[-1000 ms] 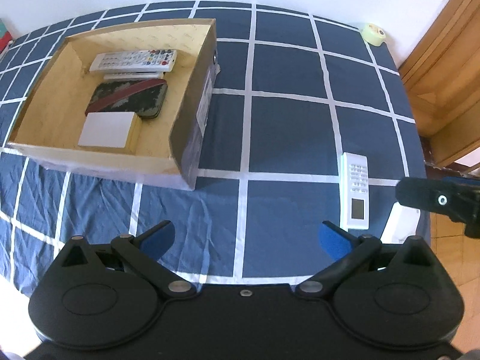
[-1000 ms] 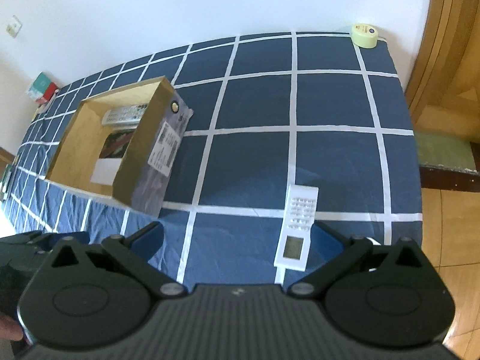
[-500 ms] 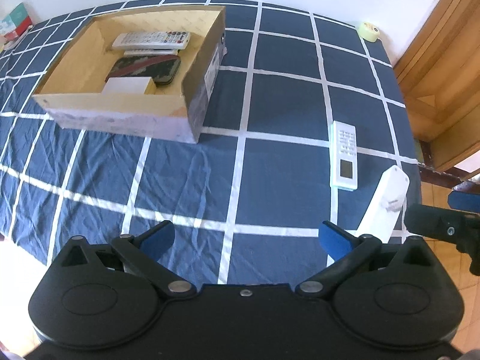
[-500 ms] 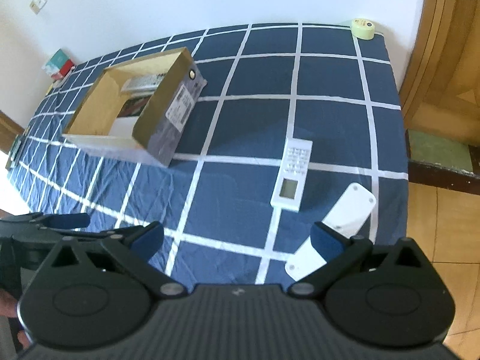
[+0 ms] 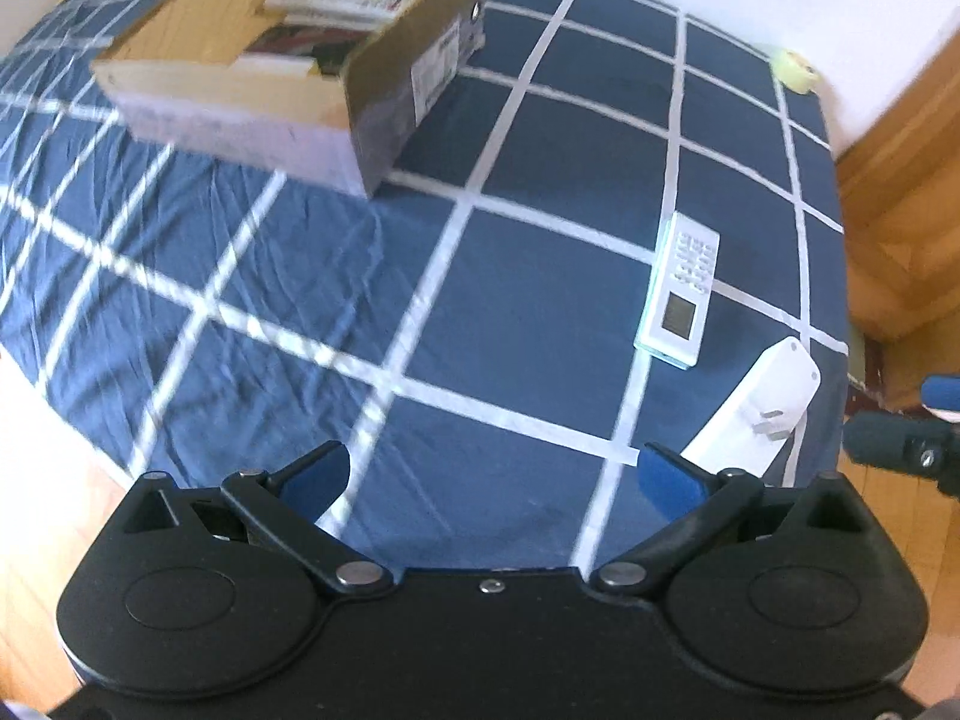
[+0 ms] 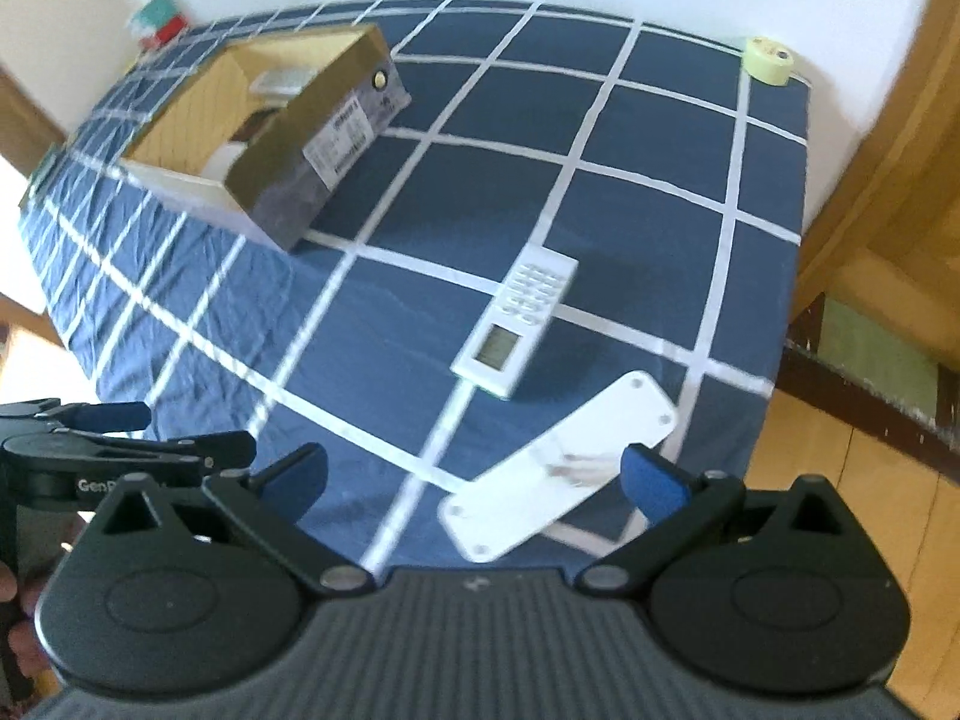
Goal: Organize objects
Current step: 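Move the right gripper out of the box toward the white plastic plate, then close the right gripper on the edge of the white plastic plate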
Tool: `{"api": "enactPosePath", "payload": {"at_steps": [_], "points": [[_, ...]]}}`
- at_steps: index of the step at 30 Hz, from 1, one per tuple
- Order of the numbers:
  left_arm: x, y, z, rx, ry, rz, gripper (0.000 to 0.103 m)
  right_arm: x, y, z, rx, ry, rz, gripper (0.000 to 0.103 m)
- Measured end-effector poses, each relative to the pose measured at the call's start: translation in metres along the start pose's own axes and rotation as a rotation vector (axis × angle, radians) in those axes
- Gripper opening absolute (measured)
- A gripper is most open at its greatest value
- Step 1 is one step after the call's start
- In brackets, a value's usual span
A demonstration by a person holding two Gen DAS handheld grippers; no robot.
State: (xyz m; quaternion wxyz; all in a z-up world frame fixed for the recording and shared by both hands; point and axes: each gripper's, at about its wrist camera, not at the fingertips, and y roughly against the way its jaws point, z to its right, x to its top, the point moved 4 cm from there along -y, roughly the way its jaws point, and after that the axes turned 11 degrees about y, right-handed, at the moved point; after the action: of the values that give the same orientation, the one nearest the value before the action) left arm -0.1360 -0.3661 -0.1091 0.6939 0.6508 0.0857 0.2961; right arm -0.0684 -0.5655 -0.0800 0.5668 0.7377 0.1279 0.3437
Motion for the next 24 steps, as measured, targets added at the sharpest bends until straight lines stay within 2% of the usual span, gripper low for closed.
{"api": "enactPosePath", "payload": {"at_steps": [4,12,18,24], "points": [[-0.015,-0.014,0.015,0.034,0.124,-0.011,0.103,0.004,-0.014,0.028,0.034,0.069,-0.045,0.103],[-0.047,-0.041,0.051,0.063,0.279,-0.036,0.103,0.009,-0.047,0.056,0.103,0.195,-0.129,0.103],[-0.064,-0.060,0.079,0.058,0.336,-0.050,0.103,0.007,-0.075,0.064,0.132,0.271,-0.193,0.103],[-0.073,-0.076,0.098,0.038,0.386,-0.064,0.103,0.005,-0.092,0.070,0.167,0.295,-0.229,0.103]]}}
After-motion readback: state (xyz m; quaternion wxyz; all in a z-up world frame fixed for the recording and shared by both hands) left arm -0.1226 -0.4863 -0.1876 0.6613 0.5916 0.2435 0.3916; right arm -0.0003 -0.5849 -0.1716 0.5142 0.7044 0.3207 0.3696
